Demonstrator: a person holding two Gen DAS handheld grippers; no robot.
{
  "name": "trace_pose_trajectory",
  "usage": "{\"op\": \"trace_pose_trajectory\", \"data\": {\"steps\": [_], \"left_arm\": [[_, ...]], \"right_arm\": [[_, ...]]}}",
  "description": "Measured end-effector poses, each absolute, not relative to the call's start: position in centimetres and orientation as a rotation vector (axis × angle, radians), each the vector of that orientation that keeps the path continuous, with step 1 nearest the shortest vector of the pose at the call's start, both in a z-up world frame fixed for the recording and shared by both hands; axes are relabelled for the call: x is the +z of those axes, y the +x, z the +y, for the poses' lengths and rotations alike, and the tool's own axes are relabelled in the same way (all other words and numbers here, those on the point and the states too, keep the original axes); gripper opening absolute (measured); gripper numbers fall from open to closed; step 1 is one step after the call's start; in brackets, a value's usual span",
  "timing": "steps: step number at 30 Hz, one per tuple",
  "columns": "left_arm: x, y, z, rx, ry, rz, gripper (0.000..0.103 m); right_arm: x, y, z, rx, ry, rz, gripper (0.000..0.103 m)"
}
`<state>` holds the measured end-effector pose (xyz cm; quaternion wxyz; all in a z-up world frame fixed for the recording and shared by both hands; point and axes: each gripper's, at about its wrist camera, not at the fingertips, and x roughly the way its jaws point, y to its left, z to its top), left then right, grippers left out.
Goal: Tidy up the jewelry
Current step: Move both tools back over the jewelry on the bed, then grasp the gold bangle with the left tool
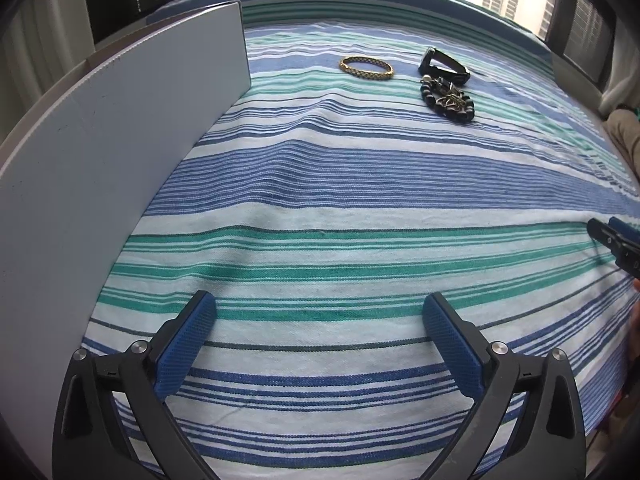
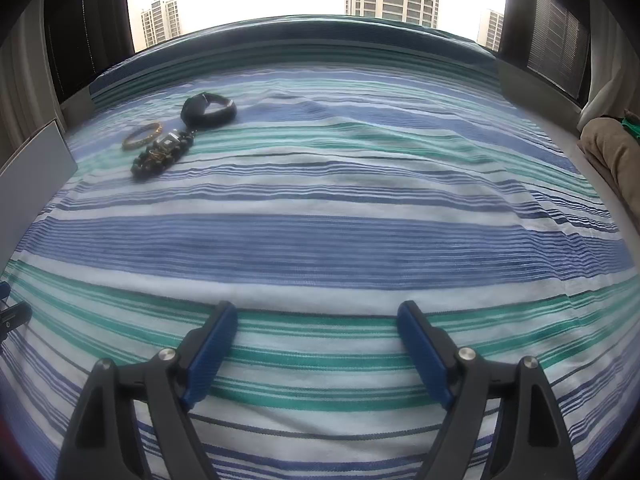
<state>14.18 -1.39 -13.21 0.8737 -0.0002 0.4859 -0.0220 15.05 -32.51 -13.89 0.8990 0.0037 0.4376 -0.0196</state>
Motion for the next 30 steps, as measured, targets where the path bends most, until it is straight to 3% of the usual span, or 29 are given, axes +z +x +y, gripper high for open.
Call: {"op": "trace_pose_trajectory", "data": {"steps": [20, 30], "left_arm": [[-12.5, 14.0, -1.5, -0.102, 0.018, 1.132, 0.102], [-4.3, 17.3, -2.1, -0.248, -0.098, 1.070, 0.102]], "right_arm": [[-13.9, 15.0, -32.5, -0.040, 0.008, 0.905, 0.084], [-13.9, 14.8, -32.5, -0.041, 0.007, 0.899, 0.084]]}}
